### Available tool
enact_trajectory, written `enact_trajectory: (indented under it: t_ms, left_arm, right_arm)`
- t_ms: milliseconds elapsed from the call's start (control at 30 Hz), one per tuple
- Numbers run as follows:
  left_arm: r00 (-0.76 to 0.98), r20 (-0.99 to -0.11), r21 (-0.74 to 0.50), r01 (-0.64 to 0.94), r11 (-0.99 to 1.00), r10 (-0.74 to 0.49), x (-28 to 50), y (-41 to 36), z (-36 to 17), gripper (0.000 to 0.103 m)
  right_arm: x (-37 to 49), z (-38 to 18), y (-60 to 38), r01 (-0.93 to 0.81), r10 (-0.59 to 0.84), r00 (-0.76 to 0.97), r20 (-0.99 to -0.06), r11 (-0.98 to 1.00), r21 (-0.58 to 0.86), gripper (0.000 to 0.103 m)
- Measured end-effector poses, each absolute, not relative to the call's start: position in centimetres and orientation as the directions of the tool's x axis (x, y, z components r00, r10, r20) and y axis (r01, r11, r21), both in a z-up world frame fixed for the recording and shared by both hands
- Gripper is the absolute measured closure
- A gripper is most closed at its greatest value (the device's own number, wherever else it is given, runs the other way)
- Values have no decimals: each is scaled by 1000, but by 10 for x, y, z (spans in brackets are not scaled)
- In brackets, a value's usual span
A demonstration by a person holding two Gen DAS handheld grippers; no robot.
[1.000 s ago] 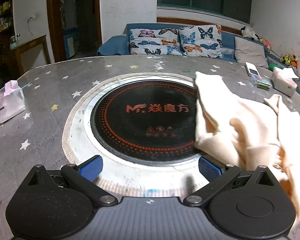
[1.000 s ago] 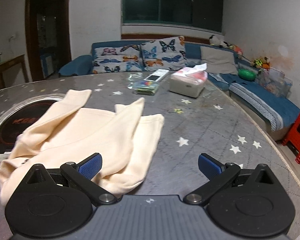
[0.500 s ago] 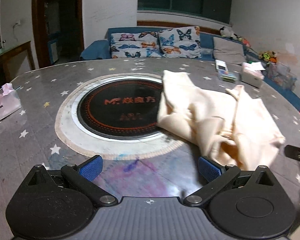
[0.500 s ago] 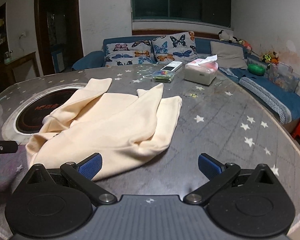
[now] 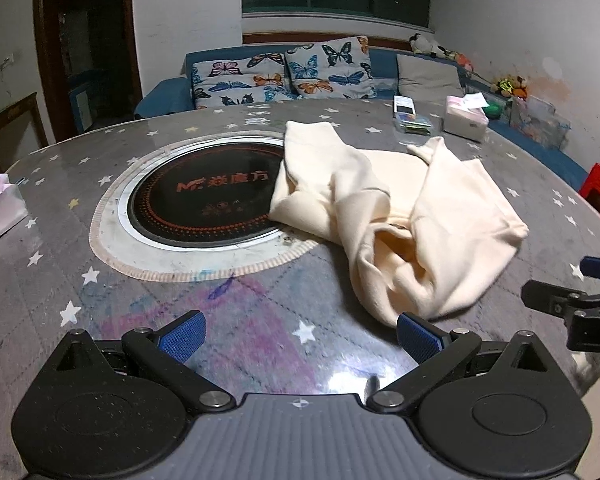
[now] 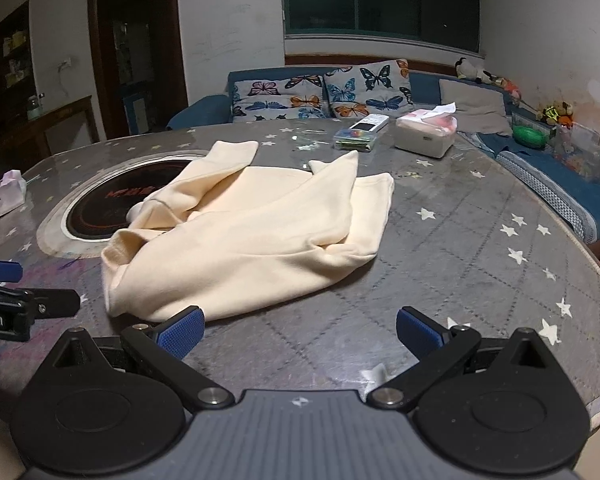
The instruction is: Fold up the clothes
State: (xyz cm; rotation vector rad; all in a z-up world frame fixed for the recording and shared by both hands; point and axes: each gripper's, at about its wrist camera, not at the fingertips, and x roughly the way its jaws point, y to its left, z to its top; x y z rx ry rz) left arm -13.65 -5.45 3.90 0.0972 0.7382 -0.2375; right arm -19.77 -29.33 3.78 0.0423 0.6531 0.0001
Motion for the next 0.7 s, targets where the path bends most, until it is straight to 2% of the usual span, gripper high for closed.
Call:
enact_trajectory:
  t_ms: [700]
  left_arm:
    - [707, -681, 19, 282, 959, -194, -146, -64, 35, 0]
  right_arm:
    - [-202, 34, -284, -18, 41, 790, -612, 999, 43, 0]
